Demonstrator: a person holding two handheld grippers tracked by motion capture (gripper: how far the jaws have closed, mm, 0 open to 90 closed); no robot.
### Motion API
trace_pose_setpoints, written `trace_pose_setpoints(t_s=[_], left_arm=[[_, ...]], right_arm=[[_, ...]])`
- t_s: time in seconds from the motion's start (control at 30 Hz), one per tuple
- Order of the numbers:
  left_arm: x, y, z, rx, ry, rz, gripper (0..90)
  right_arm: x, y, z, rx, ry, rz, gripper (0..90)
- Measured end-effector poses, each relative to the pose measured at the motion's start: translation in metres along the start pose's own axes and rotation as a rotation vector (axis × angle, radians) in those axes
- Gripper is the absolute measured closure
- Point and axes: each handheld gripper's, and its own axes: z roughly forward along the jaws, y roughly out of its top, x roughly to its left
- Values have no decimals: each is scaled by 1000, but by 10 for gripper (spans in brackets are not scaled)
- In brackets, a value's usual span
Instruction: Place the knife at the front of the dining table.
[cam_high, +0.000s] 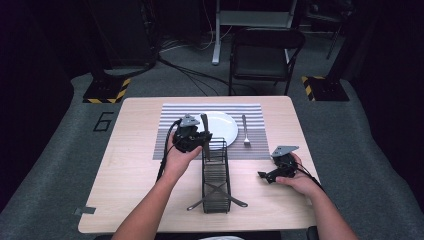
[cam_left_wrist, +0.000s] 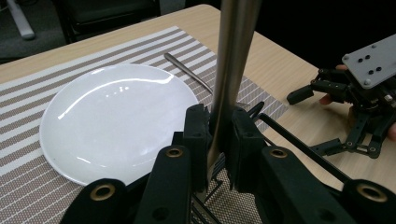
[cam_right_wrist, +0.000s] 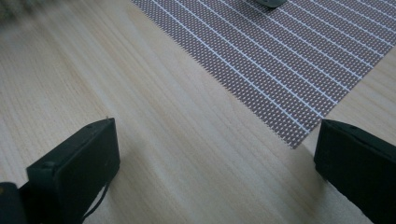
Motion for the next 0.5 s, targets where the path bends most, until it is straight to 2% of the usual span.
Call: trace_pose_setpoints(t_s=[0.07,0.3,0.5], left_arm=[[-2,1,-1,4,15,17,808],[-5,5,-5,9,6,22,814],[-8,15,-14,9,10,44,814]], right_arm=[[0,0,0,0,0,-1,0],[0,0,0,1,0,4,0],[0,0,0,0,0,0,0]])
